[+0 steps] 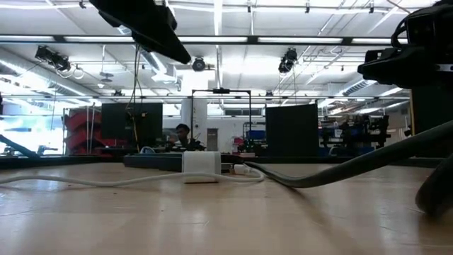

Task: Insert USB
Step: Insert the white USB cable into the white charger adapter

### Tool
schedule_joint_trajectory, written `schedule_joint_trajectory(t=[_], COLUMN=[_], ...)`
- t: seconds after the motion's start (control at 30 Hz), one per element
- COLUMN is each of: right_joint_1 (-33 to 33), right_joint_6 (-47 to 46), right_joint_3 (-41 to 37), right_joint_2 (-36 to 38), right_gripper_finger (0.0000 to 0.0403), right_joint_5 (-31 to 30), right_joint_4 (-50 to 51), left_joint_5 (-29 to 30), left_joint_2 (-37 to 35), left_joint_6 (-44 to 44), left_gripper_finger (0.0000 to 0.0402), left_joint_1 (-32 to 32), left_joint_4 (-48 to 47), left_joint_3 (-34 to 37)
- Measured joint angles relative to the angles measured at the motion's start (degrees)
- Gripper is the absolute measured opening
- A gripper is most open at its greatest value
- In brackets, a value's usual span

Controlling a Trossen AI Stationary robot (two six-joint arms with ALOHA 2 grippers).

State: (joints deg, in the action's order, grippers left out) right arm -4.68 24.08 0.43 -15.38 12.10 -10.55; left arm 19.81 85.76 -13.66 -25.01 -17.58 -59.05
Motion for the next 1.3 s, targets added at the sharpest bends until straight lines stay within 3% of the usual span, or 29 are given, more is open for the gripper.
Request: schedule_joint_trajectory(t=[0.27, 0.47, 1.0, 1.17, 1.3], right_joint_1=[0.0, 0.0, 0.0, 0.0, 0.0], right_joint_6=[0.0, 0.0, 0.0, 0.0, 0.0], right_joint_3=[0.0, 0.0, 0.0, 0.0, 0.0], right_joint_2=[0.0, 0.0, 0.0, 0.0, 0.0], right_gripper_finger=[0.0001, 0.0006, 0.0001, 0.0007, 0.0008], right_joint_5=[0.0, 0.0, 0.0, 0.0, 0.0], right_joint_4=[0.0, -0.1, -0.1, -0.1, -0.1], left_joint_5=[-1.5, -10.3, -10.1, -8.1, -5.2], left_joint_2=[4.6, 9.9, 14.7, 12.7, 10.9], left_joint_6=[-2.0, -1.8, -4.6, -4.6, -3.6], left_gripper_finger=[0.0226, 0.0226, 0.0225, 0.0225, 0.0225], left_joint_1=[3.3, 5.6, 6.2, 6.2, 6.3], left_joint_4=[1.6, 4.8, 5.4, -3.8, -4.8], left_joint_3=[0.0, 0.2, 0.2, -1.3, -1.5])
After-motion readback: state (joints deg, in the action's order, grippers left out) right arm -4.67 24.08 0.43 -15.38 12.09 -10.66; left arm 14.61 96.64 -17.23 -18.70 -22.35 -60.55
